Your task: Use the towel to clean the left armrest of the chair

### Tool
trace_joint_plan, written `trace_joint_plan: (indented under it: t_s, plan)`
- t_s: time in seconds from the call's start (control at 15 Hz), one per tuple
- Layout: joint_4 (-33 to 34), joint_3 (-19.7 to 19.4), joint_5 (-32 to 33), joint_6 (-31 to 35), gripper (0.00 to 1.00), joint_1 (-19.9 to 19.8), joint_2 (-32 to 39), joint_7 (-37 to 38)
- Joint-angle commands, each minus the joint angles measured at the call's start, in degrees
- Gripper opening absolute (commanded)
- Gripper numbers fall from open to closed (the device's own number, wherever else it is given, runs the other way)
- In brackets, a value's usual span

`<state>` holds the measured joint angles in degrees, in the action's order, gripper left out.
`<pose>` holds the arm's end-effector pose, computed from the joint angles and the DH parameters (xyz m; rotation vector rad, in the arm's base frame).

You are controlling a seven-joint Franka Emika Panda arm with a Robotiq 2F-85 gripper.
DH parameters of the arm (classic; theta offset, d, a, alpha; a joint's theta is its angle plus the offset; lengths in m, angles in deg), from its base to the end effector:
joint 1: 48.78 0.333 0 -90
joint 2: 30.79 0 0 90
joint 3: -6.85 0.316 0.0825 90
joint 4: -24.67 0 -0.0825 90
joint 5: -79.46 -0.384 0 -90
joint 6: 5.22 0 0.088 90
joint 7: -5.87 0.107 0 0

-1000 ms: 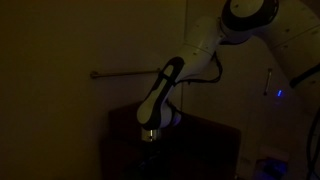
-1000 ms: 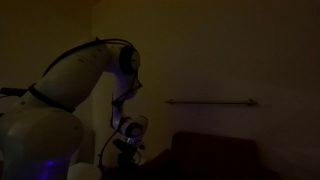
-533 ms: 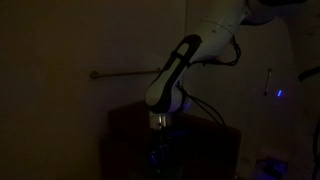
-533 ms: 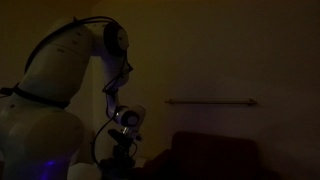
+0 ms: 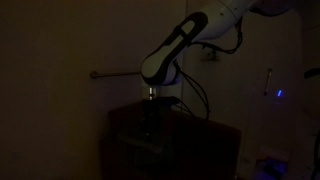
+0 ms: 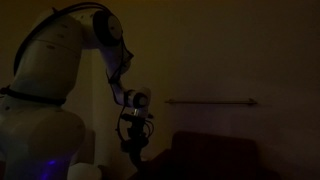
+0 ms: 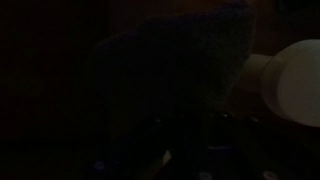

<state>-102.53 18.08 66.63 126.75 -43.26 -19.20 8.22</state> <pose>0.5106 0.1586 0.2773 -2.9561 -0.1327 0.2206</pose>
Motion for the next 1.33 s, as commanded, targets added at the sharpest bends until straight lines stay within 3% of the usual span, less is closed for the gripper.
trace_joint_plan:
  t_s: [0.0,0.27,0.47,0.6,0.93,1.07,1.27]
  plan:
    - [8.39,-2.78,3.83,2.39,0.06,-0.17,4.21,-3.75]
    - [15.01,-7.78,14.13,13.70,0.06,1.86,10.36,3.60]
    - [17.70,-12.79,23.44,22.63,0.06,5.77,14.60,11.22]
    - [19.37,-13.40,23.78,26.74,0.07,7.39,17.67,13.02]
    - [20.31,-7.07,16.89,32.58,0.07,6.18,23.42,8.04]
    - [19.68,-2.92,13.72,31.38,0.07,4.32,25.18,5.29]
    - [15.97,6.55,6.54,29.26,0.06,-1.92,26.86,-1.83]
